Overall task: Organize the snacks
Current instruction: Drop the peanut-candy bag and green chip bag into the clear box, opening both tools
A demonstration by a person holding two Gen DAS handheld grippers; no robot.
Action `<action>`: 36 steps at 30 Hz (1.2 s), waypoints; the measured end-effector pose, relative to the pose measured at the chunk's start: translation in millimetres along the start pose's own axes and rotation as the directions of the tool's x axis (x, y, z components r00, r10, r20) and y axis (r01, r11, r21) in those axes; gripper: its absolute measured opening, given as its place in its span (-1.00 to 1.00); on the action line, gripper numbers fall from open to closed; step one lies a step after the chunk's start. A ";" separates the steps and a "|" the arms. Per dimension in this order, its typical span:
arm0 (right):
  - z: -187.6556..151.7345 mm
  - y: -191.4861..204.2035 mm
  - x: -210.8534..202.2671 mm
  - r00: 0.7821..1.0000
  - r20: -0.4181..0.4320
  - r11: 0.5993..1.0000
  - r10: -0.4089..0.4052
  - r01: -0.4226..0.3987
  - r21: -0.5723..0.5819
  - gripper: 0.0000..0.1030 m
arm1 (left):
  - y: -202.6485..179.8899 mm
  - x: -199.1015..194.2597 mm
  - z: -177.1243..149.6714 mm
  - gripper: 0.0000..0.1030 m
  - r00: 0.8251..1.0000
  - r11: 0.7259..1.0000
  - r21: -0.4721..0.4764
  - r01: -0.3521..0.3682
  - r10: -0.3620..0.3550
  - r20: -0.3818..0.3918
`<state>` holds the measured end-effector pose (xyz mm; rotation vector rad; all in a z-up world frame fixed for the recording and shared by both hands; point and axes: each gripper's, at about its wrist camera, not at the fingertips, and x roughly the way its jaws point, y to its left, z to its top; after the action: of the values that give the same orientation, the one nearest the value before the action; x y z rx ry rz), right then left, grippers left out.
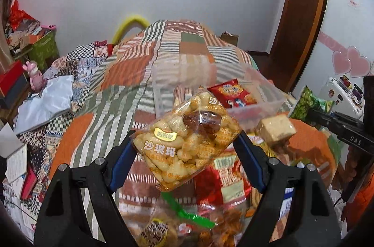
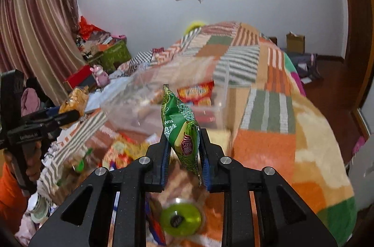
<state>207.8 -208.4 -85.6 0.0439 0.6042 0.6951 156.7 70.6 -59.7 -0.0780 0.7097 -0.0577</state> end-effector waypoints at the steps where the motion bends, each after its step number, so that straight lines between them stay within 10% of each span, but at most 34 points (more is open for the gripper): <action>1: 5.1 1.3 1.8 1.000 0.009 1.000 0.003 -0.003 -0.006 -0.59 | -0.7 1.7 2.9 0.59 1.000 1.000 0.002 0.001 -0.001 0.002; 36: 51.0 24.5 130.6 0.969 -0.243 0.986 0.045 -0.082 -0.145 -0.59 | -10.4 137.5 52.7 0.58 0.984 1.000 0.028 0.009 -0.004 -0.179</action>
<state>299.8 -101.3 -104.0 -0.1672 0.7813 0.8144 294.9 52.1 -108.1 -0.0483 0.8880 -0.0819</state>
